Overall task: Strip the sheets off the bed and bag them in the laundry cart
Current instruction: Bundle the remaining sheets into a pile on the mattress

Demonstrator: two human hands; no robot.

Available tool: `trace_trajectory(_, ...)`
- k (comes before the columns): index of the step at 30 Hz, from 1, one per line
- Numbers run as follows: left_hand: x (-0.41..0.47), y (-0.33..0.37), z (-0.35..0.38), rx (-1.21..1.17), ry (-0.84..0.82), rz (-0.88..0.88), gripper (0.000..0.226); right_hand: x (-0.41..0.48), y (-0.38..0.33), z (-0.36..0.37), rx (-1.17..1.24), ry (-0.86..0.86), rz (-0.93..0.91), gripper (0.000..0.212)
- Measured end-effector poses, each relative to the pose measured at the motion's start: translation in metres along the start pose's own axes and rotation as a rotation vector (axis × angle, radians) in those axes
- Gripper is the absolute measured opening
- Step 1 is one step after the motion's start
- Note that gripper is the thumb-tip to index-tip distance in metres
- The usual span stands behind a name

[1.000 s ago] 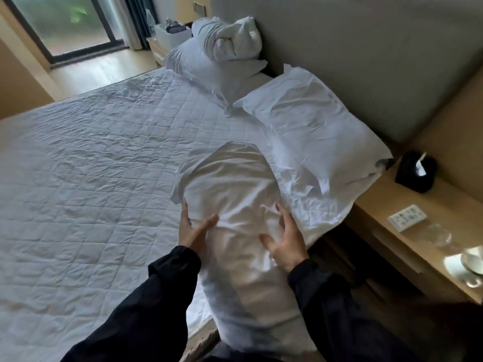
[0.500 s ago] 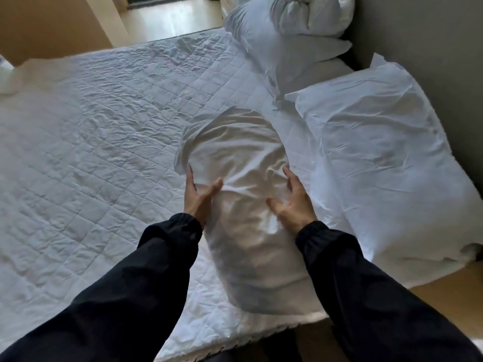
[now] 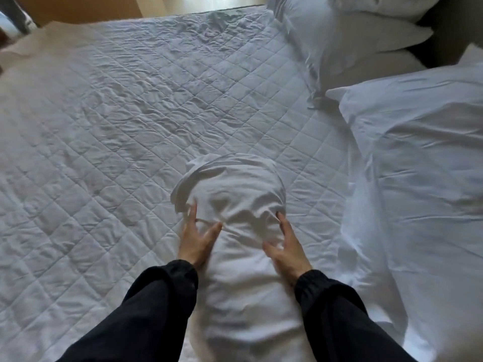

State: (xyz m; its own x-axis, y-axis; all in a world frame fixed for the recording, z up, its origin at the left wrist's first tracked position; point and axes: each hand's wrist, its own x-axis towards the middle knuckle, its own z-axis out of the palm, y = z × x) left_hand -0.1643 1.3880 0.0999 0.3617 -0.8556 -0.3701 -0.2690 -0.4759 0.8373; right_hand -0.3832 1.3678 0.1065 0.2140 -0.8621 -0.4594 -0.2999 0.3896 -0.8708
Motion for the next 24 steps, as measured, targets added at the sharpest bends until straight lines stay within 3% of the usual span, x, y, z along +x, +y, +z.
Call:
trace_trajectory(3,0.002,-0.004,0.006,0.141,-0.033,0.024,0.083,0.011,0.012,-0.003,-0.008,-0.018,0.099,0.087)
trace_trajectory(6,0.013,0.008,0.012,0.446,0.059,0.083,0.080,0.028,0.001,-0.010,-0.230,0.064,0.217,0.094)
trace_trajectory(8,0.027,0.023,0.016,0.561,0.049,0.156,0.081,0.037,-0.015,-0.011,-0.442,0.150,0.143,0.089)
trace_trajectory(11,0.062,0.041,0.020,0.544,-0.061,0.107,0.080,0.070,-0.036,-0.007,-0.497,0.123,-0.045,0.075)
trace_trajectory(13,0.083,0.044,0.021,0.497,-0.063,-0.013,0.090,0.099,-0.038,-0.002,-0.466,0.058,-0.005,0.078)
trace_trajectory(16,0.110,0.036,0.017,0.305,0.029,-0.215,0.105,0.135,-0.033,0.001,-0.353,0.074,0.158,0.107)
trace_trajectory(19,0.143,0.023,0.011,0.020,0.111,-0.263,0.119,0.149,-0.031,0.000,-0.272,0.111,0.189,0.115)
trace_trajectory(22,0.164,0.019,0.006,-0.178,0.102,-0.162,0.092,0.152,-0.034,0.000,-0.265,0.176,0.043,0.101)
trace_trajectory(24,0.175,0.018,-0.001,-0.392,-0.024,-0.111,0.079,0.152,-0.036,0.002,-0.199,0.247,-0.087,0.095)
